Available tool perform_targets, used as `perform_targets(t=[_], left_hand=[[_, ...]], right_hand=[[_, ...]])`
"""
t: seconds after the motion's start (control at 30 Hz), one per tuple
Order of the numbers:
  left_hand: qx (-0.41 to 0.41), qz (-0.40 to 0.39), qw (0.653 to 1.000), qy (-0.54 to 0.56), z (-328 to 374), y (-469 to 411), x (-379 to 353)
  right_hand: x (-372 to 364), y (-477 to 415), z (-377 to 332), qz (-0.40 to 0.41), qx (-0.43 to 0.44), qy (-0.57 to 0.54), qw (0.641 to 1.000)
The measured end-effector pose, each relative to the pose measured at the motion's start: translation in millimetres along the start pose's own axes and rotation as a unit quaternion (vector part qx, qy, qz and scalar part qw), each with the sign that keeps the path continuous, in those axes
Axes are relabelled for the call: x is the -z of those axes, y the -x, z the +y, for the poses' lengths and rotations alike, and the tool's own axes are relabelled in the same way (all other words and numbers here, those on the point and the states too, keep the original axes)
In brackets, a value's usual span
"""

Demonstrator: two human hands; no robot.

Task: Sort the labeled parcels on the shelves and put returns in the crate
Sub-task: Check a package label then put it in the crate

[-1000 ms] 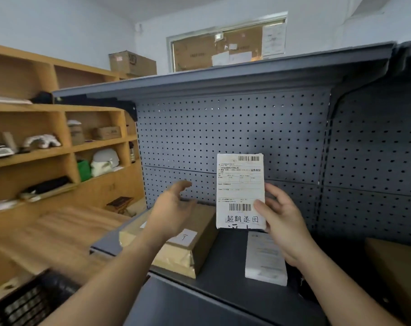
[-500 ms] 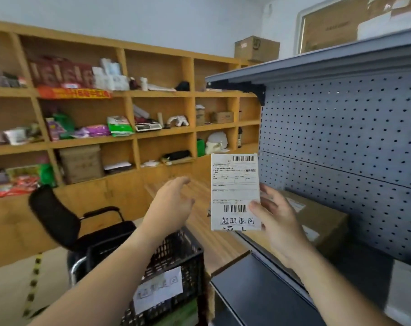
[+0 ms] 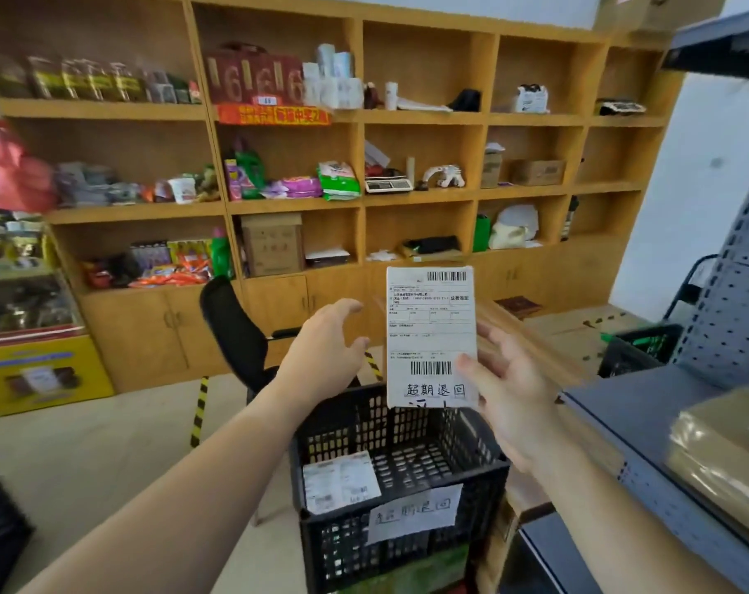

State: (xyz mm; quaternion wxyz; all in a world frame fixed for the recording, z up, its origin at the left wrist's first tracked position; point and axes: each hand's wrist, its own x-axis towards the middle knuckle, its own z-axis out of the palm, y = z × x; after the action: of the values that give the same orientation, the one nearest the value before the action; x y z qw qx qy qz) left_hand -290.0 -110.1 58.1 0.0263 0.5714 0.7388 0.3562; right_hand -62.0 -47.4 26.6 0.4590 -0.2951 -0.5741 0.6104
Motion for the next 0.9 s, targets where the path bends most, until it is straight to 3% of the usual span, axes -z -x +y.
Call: perform_targets(t=[0.5, 0.7, 0.9], left_hand=[[0.159, -0.054, 0.984, 0.062, -134, -66, -92], [0.288, -0.092, 0.938, 0.170, -171, -87, -153], [0.411, -0.128, 0.878, 0.209, -221, -85, -210]], right_hand=[[-37, -139, 152, -0.040, -0.173, 0.007, 0.984], [-38, -203, 222, -0.052, -0.260, 0.020, 0.964], [-42, -240, 303, -0.077, -0.370, 0.063, 0.924]])
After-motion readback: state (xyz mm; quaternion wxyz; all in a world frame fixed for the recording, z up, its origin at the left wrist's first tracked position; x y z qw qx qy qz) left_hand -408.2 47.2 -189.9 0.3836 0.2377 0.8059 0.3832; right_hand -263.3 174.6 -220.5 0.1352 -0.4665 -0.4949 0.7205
